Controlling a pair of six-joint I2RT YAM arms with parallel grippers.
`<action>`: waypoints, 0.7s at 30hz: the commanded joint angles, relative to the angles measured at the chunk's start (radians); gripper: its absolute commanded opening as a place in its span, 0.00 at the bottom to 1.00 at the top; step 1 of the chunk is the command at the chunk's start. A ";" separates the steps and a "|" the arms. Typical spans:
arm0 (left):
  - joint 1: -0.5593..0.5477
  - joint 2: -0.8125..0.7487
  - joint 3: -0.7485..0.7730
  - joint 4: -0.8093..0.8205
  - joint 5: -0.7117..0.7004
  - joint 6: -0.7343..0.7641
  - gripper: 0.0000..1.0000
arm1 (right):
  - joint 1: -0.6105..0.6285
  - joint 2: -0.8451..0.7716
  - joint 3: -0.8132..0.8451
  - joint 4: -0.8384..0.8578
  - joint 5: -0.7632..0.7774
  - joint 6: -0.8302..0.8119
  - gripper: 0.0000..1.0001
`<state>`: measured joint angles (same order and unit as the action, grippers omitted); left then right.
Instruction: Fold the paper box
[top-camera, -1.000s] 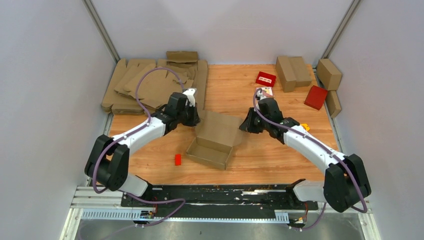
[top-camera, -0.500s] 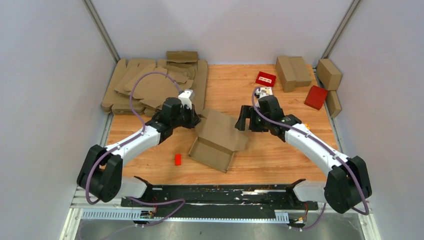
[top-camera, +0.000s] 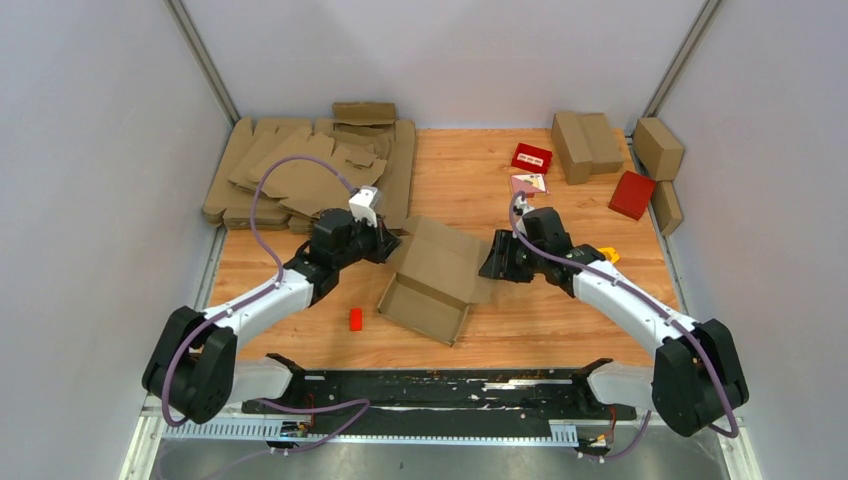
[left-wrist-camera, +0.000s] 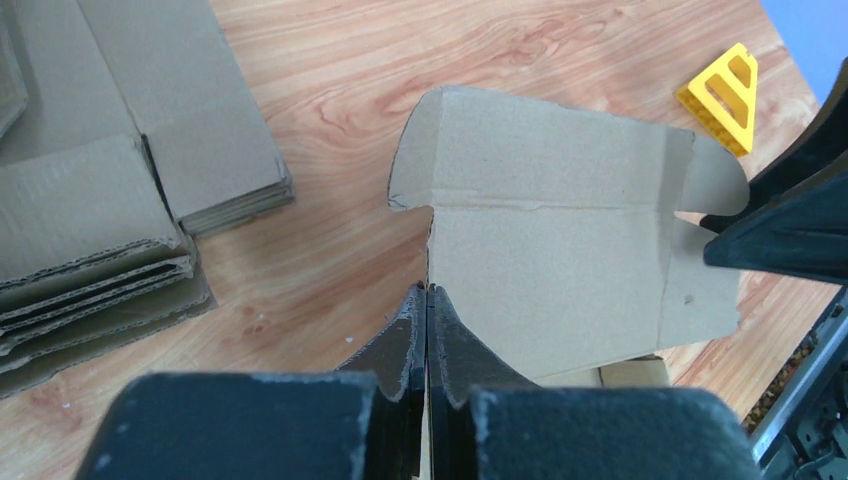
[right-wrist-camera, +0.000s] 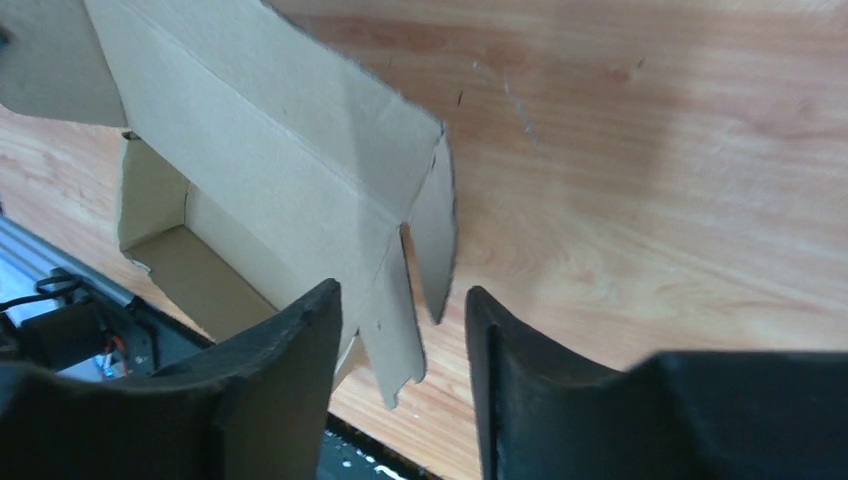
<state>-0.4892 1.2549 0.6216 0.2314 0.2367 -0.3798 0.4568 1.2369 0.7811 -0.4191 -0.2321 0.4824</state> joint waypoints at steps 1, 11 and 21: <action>-0.002 -0.033 -0.005 0.080 0.022 -0.010 0.00 | -0.001 -0.003 -0.032 0.104 -0.079 0.081 0.42; -0.003 -0.015 -0.007 0.108 0.043 -0.026 0.00 | -0.001 0.041 0.042 0.077 -0.063 0.061 0.00; -0.037 -0.041 -0.031 0.156 -0.035 -0.014 0.00 | 0.082 0.106 0.281 -0.023 0.317 -0.021 0.00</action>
<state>-0.4992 1.2510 0.6128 0.3138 0.2203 -0.3904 0.4858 1.3365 0.9661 -0.4641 -0.1246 0.4980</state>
